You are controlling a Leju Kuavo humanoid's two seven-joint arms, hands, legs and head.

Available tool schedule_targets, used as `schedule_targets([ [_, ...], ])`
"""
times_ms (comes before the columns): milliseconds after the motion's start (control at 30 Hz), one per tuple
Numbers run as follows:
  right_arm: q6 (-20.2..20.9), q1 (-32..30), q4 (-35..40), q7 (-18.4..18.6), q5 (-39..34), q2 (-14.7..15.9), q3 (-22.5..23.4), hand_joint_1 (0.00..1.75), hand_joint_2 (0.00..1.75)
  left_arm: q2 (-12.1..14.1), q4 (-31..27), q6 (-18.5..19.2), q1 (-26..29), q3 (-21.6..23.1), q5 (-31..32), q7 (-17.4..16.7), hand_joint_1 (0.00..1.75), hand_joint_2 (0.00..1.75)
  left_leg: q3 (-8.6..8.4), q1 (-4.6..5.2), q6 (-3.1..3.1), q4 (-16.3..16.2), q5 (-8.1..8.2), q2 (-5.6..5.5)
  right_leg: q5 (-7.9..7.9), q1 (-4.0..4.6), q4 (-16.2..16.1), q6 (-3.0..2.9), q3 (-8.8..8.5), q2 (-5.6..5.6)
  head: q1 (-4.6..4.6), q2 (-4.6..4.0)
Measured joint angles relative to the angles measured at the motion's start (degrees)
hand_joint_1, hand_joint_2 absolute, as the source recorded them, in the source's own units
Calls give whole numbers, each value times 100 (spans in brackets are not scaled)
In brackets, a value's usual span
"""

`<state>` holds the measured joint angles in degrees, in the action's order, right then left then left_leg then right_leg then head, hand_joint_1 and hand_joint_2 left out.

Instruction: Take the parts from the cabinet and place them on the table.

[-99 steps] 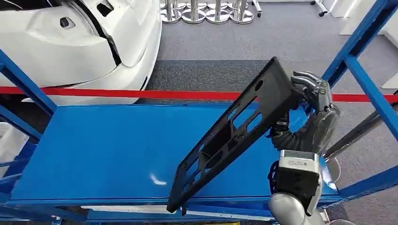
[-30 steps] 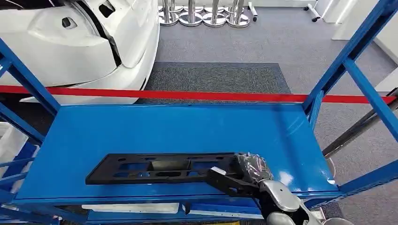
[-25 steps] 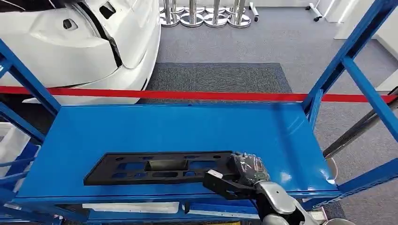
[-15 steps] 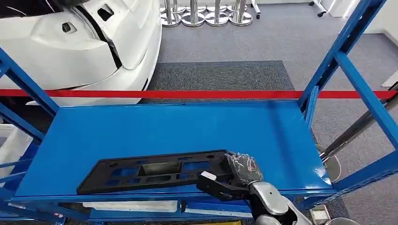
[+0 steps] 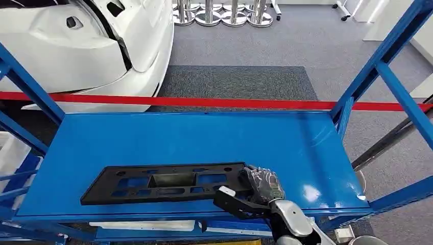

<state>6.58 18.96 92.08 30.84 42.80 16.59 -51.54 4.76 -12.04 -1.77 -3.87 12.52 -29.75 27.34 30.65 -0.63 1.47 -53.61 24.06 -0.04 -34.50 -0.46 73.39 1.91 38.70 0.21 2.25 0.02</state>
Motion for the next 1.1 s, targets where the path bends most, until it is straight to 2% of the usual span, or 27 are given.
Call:
schedule_targets([
  [33,-13,1,-6,-11,6,0,0,175,175,0,0,0,2,0,0,0,0,175,-11,1,-1,0,1,-3,159,0,-150,-14,-56,0,0,0],
  [67,-61,-5,-9,-17,29,0,0,175,175,-2,0,0,0,0,0,0,0,175,-22,3,-3,-1,3,-7,402,0,-525,-37,-218,0,0,0],
  [100,-140,-26,-15,-44,54,-2,2,175,175,-2,0,0,-3,2,0,0,0,175,-37,8,-10,-1,7,-14,709,2,-1122,-79,-493,0,0,0],
  [133,-225,-40,-17,-83,103,-4,9,175,175,-7,0,2,-4,4,-2,0,0,175,-45,10,-19,-1,10,-23,913,4,-1638,-123,-741,-1,-2,0],
  [167,-301,-51,-22,-111,155,-13,13,175,175,-13,0,2,-8,9,-9,0,0,175,-23,66,-58,-32,26,-31,936,34,-1967,-150,-849,-5,-2,0],
  [233,-424,-109,-22,-160,229,-39,26,175,175,-13,0,0,-8,11,-24,0,0,175,-1,51,-118,-23,25,-46,961,30,-1953,-168,-823,-8,7,0],
  [267,-476,-144,-22,-186,247,-46,50,175,175,-13,0,0,-7,11,-37,2,0,175,-7,35,-156,-4,14,-46,962,41,-1946,-203,-815,-8,13,0],
  [333,-557,-192,-20,-223,282,-61,105,175,175,4,0,-7,-7,11,-44,4,0,175,-11,35,-219,-68,69,-40,1029,-14,-2032,-273,-861,-23,11,0],
  [367,-588,-209,-20,-225,284,-66,125,175,175,11,0,-7,-7,11,-50,9,0,175,100,35,-248,-321,259,-30,1034,-16,-2048,-293,-869,-24,31,0],
  [433,-599,-247,-22,-242,286,-90,144,175,175,11,0,-7,-8,13,-61,9,0,175,536,22,-281,-1251,738,-31,1038,-13,-2046,-318,-859,-27,33,0],
  [467,-601,-271,-26,-249,288,-94,153,175,175,11,0,-4,-6,13,-63,9,0,175,748,22,-294,-1692,901,-31,1035,-9,-2044,-320,-857,-30,35,0],
  [500,-619,-288,-33,-269,288,-98,157,175,175,11,0,-2,3,13,-72,9,0,175,885,22,-305,-1956,940,-30,1032,-8,-2041,-323,-857,-30,33,0],
  [533,-660,-304,-42,-291,289,-100,164,175,175,11,0,0,10,13,-76,9,0,175,859,22,-311,-1884,821,-30,1028,-9,-2039,-318,-863,-28,33,0],
  [567,-701,-315,-44,-306,288,-103,175,175,175,11,0,2,10,13,-77,9,0,175,708,20,-306,-1547,591,-29,1020,-10,-2031,-310,-867,-24,35,0],
  [633,-759,-327,-44,-330,288,-118,210,175,175,22,0,4,7,15,-79,9,0,175,209,15,-278,-528,106,-25,999,-12,-2014,-281,-890,-11,35,0],
  [667,-795,-336,-44,-341,293,-129,238,175,175,22,0,9,6,18,-85,9,0,175,11,17,-259,-137,24,-21,979,12,-2001,-251,-889,-8,35,0],
  [700,-826,-344,-44,-352,299,-138,258,175,175,22,0,9,-11,17,-96,9,0,175,-12,20,-199,-49,60,-34,946,40,-1946,-206,-866,9,26,0],
  [800,-874,-352,-44,-376,317,-149,271,175,175,15,0,11,1,17,-111,9,0,175,21,44,-101,-63,52,-40,951,21,-1977,-120,-866,-8,20,0],
  [833,-881,-357,-44,-376,317,-149,280,175,175,7,0,11,-1,20,-111,9,0,175,9,-1,-54,-34,19,-35,914,16,-1926,-80,-853,-6,24,0],
  [867,-881,-359,-44,-378,317,-149,293,175,175,-2,0,13,-6,22,-111,11,0,175,13,-1,-39,-35,18,-38,770,16,-1721,-43,-768,-10,11,0],
  [900,-881,-358,-44,-378,317,-149,299,175,175,-7,0,13,-10,22,-111,11,0,175,23,0,-5,-35,16,-35,518,10,-1272,-19,-547,-11,2,0],
  [933,-881,-366,-44,-378,317,-149,299,175,175,-9,0,13,-9,22,-111,11,0,175,35,4,2,-35,17,-32,271,4,-734,-3,-283,-11,2,0],
  [967,-883,-385,-44,-378,319,-149,299,175,175,-11,0,13,-6,22,-111,9,0,175,44,9,8,-36,20,-31,92,3,-265,7,-43,-11,4,0],
  [1000,-892,-405,-44,-380,328,-149,299,175,175,-11,0,13,-3,22,-114,9,0,175,46,13,10,-37,20,-31,34,3,24,5,113,-11,4,0],
  [1033,-911,-423,-44,-391,334,-149,299,175,175,-13,0,13,-2,24,-118,9,0,175,40,18,15,-37,23,-33,110,3,28,-7,134,-10,4,0],
  [1067,-942,-429,-44,-402,334,-149,299,175,175,-13,0,11,-2,24,-120,9,0,175,29,26,15,-37,26,-39,314,4,-243,-32,18,-10,4,0],
  [1100,-983,-429,-44,-413,334,-151,304,175,175,-15,0,11,-4,28,-122,11,0,175,15,35,11,-37,29,-48,588,5,-728,-70,-205,-10,4,0],
])
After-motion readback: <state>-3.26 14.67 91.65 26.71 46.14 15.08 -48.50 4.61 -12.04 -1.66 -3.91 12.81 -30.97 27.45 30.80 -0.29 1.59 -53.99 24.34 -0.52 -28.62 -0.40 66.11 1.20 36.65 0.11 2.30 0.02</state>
